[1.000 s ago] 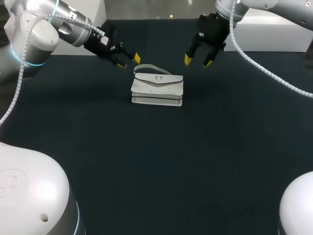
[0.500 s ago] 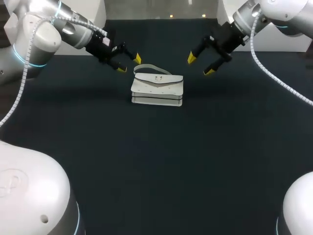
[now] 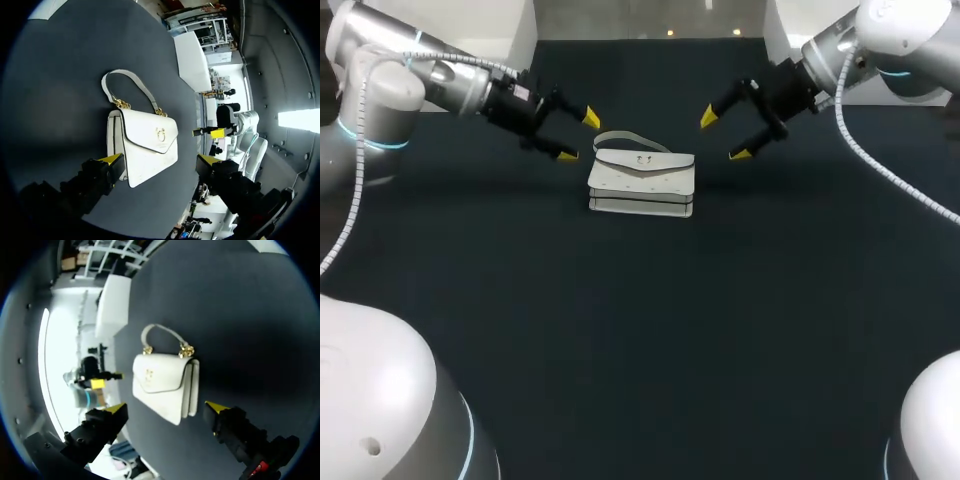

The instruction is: Pick up the bag, open it, inspect its contents, close it, and place it on the opposite side

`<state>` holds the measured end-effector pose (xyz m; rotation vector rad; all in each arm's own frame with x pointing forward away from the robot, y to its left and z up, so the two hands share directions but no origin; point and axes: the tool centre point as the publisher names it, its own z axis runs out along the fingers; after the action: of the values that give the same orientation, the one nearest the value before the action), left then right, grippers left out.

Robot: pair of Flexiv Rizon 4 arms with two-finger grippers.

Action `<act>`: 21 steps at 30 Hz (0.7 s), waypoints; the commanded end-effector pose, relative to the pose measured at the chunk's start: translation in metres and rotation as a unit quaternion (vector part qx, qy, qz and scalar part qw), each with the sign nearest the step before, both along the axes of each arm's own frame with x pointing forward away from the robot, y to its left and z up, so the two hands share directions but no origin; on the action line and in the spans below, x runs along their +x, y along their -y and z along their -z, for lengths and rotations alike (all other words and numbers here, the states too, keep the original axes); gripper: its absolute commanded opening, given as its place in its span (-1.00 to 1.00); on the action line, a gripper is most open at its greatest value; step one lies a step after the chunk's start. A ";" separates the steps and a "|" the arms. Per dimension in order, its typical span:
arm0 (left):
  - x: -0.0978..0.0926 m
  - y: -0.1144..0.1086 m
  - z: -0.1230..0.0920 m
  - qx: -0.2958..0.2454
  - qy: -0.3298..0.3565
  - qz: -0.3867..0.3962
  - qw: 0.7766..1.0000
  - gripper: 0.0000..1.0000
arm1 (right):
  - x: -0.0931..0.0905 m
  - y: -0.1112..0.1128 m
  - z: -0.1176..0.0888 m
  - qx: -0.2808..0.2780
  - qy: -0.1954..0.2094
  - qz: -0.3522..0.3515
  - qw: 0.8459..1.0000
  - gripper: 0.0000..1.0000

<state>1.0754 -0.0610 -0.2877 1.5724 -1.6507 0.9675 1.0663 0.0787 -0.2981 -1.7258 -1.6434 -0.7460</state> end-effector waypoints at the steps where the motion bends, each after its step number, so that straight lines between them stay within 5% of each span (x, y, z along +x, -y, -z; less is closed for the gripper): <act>1: 0.019 -0.002 0.019 -0.095 -0.039 0.053 0.993 1.00 | -0.008 0.000 0.010 0.021 0.033 0.023 0.999 1.00; 15: 0.030 0.001 0.036 -0.130 -0.063 0.061 0.988 1.00 | -0.003 -0.020 0.038 0.087 0.027 0.043 0.995 1.00; 18: 0.032 0.005 0.037 -0.132 -0.065 0.066 0.987 1.00 | -0.001 -0.025 0.042 0.091 0.021 0.042 0.995 0.64; 21: 0.033 0.008 0.041 -0.130 -0.068 0.072 0.987 0.82 | 0.001 -0.028 0.044 0.094 0.014 0.043 0.995 0.57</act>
<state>1.1004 -0.0665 -0.3217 1.3907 -1.4807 0.9669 1.0579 0.1042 -0.3374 -1.6873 -1.4770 -0.9567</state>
